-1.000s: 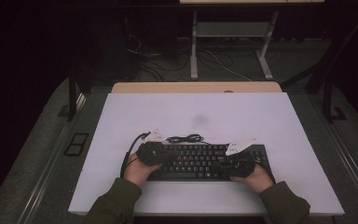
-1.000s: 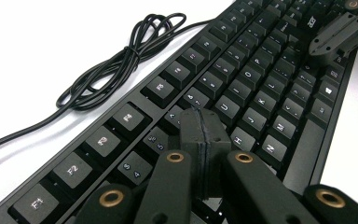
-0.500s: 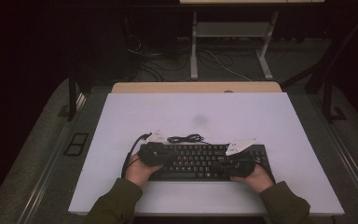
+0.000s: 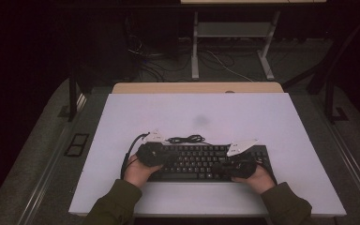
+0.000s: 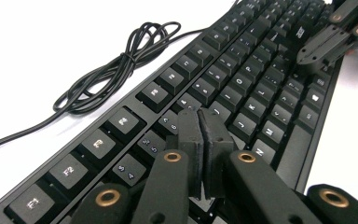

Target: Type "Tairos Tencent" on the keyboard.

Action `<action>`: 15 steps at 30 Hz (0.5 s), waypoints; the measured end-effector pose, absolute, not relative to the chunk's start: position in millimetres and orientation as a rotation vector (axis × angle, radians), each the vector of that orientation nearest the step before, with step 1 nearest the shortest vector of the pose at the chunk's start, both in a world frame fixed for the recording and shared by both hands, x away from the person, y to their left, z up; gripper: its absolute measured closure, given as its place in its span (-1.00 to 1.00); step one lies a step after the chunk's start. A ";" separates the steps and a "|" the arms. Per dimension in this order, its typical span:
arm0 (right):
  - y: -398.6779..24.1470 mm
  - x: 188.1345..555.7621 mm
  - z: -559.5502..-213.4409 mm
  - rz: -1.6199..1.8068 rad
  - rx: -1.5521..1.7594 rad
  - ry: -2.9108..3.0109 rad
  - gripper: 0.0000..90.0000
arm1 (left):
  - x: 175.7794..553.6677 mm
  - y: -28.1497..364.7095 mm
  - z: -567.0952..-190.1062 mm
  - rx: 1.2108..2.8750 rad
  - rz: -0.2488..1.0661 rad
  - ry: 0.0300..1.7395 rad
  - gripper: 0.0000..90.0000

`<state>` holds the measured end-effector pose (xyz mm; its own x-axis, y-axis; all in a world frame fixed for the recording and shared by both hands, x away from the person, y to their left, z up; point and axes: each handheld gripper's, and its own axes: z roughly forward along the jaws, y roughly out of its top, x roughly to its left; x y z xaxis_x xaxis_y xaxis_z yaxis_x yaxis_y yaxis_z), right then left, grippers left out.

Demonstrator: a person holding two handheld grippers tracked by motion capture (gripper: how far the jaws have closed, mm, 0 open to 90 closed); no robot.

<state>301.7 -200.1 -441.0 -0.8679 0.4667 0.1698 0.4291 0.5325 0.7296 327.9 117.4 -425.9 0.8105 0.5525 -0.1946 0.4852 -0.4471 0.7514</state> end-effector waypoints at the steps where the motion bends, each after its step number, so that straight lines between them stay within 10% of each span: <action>1: -200.1 301.7 -441.0 1.270 0.794 2.710 0.98 | 327.1 118.2 -425.2 2.114 0.098 0.766 0.91; 15: -200.1 301.5 -441.0 1.271 0.797 2.708 0.98 | 315.8 137.5 -421.8 2.058 0.127 0.759 0.09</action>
<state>301.5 -200.1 -441.0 -0.8665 0.4689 0.1711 0.4312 0.5305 0.7298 315.8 137.5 -421.8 0.8055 0.5601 -0.1936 0.4662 -0.3971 0.7906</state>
